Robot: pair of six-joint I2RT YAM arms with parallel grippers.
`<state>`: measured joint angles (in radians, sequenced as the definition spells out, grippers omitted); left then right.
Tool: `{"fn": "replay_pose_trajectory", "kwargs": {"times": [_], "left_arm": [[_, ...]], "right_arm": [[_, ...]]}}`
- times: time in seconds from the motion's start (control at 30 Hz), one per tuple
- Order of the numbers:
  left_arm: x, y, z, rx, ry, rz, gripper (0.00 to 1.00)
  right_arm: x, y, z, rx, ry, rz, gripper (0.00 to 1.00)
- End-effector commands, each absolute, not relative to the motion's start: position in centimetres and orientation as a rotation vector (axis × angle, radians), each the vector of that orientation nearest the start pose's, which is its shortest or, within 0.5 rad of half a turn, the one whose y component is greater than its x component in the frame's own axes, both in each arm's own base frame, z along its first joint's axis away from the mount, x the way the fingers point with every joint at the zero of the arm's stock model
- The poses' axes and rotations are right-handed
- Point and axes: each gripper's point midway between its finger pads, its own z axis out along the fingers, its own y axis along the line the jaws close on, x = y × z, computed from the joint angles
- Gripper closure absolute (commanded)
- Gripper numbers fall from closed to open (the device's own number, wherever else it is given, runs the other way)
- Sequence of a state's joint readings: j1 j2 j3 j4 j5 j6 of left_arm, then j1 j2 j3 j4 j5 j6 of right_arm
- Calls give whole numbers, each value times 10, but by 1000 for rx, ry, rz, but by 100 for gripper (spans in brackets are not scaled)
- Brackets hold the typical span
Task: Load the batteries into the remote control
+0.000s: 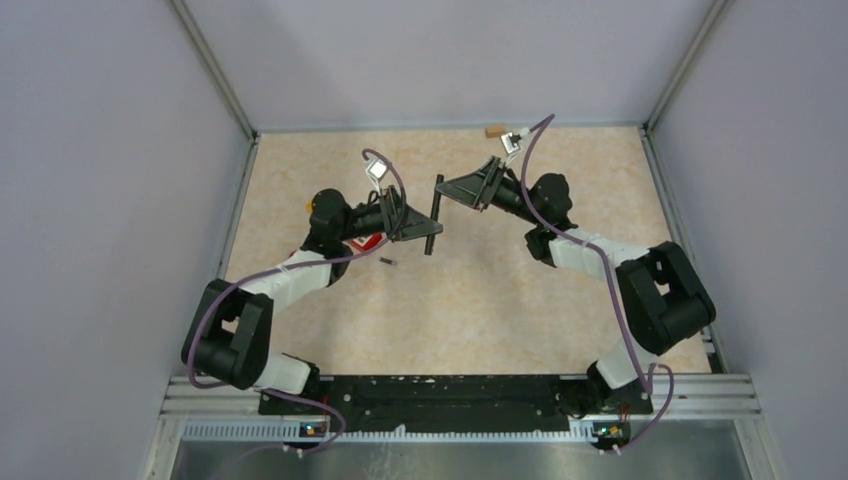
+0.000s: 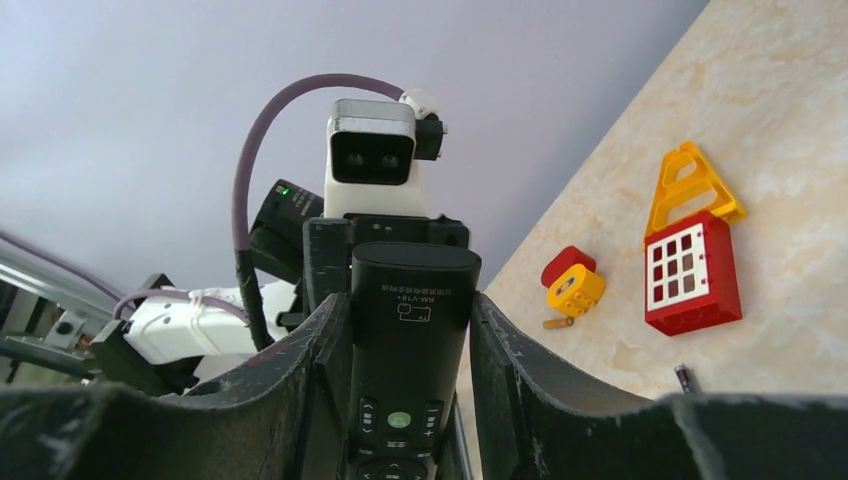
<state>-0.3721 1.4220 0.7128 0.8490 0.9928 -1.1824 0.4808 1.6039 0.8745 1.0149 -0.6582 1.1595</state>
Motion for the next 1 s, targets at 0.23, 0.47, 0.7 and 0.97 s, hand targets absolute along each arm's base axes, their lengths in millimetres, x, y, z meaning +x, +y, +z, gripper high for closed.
{"fn": "replay_pose_trajectory", "kwargs": {"times": [0.23,0.47,0.7,0.97], "left_arm": [[290,-283,261,450,1839,-1486,96],[310,-282,216,669,1987,-959,99],[315,-276,210,787,1968,-708,100],[294,-284,218,909,1848,-742,100]], "right_arm": [[355,295,281,-42,1753,1351,22],[363,267,270,20,2000,1046,21],[350,261,254,-3,2172,973,26],[331,270,238,-143,2268,1028,39]]}}
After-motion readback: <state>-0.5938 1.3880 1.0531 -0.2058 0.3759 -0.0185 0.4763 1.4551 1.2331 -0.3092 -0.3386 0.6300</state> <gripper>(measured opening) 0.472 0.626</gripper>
